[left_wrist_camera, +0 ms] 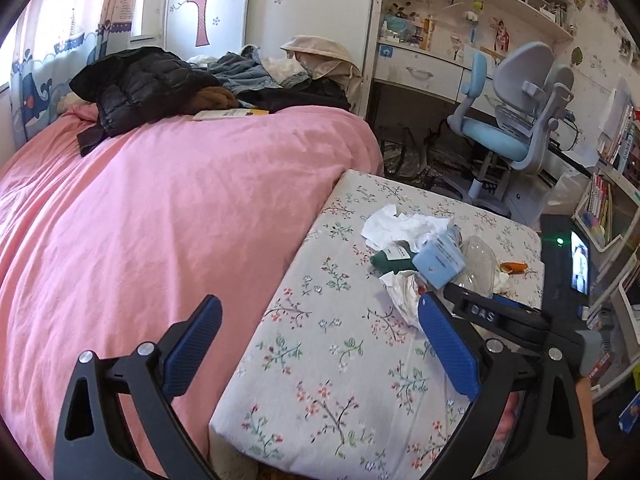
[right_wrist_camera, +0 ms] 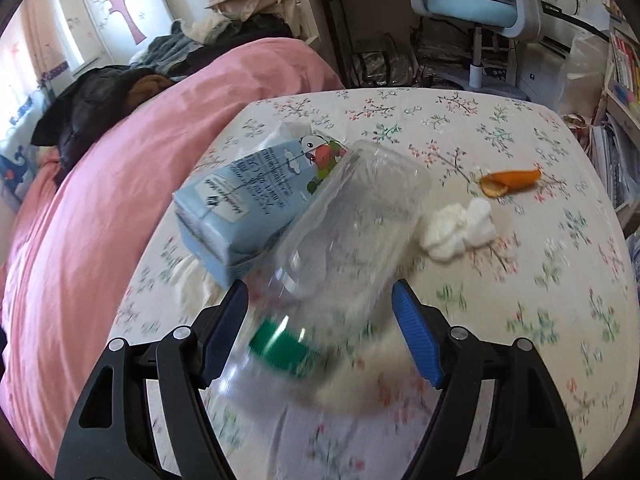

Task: Collect trash
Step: 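Grasp the clear plastic water bottle with the right gripper, then grasp the crumpled white tissue with the left gripper while the right gripper holds the bottle, then carry the bottle to the yellow bin and open the right gripper while the left gripper holds the tissue, then carry the tissue over the yellow bin and open the left gripper, then move both grippers back toward the table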

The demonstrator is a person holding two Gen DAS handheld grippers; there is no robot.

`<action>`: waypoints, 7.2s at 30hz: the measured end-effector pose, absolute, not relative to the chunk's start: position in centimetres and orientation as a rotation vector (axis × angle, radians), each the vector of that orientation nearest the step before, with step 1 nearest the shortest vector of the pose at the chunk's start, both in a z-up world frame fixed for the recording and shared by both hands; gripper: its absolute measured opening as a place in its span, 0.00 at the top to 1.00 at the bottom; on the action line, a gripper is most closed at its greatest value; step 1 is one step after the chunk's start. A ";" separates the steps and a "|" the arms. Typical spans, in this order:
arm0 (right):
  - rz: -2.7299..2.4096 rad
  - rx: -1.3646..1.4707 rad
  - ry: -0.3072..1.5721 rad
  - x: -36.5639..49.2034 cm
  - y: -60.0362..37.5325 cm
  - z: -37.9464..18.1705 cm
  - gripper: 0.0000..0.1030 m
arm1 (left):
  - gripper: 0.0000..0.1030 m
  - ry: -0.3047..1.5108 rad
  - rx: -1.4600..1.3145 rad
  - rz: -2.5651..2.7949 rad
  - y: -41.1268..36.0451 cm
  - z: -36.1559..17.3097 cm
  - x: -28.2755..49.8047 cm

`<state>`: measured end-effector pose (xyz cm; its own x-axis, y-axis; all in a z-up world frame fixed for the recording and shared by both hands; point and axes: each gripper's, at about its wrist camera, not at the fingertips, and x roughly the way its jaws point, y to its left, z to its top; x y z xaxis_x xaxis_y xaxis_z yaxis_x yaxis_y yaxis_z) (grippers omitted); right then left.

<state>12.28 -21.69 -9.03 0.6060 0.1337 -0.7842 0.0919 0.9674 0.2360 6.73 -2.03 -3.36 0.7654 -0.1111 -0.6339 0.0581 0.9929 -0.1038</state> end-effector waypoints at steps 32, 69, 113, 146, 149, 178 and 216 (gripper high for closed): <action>0.200 0.363 1.017 6.4 -30.1 -9.8 0.41 | 0.72 0.998 -0.033 -0.287 -10.4 -11.5 15.8; 0.479 0.564 0.856 -9.3 -25.7 -6.4 0.43 | 0.79 0.767 -0.158 -0.345 -4.6 -4.6 3.5; 0.436 0.297 1.210 -17.1 -16.5 -14.7 0.36 | 0.79 0.743 -0.188 -0.350 -2.8 -4.7 -0.8; 0.157 0.463 0.839 -17.3 -24.8 -8.9 0.32 | 0.79 0.902 0.205 -0.517 -9.6 -9.9 -9.2; 0.129 0.483 0.813 -17.3 -25.8 -8.6 0.31 | 0.79 0.956 0.289 -0.556 -10.8 -11.4 -10.6; 0.060 0.522 0.798 -17.7 -27.3 -9.1 0.30 | 0.19 0.750 0.200 -0.322 -8.2 -9.0 -10.5; 0.075 0.429 0.811 -17.4 -25.4 -9.1 0.30 | 0.13 0.716 0.058 -0.227 -5.7 -8.1 -9.9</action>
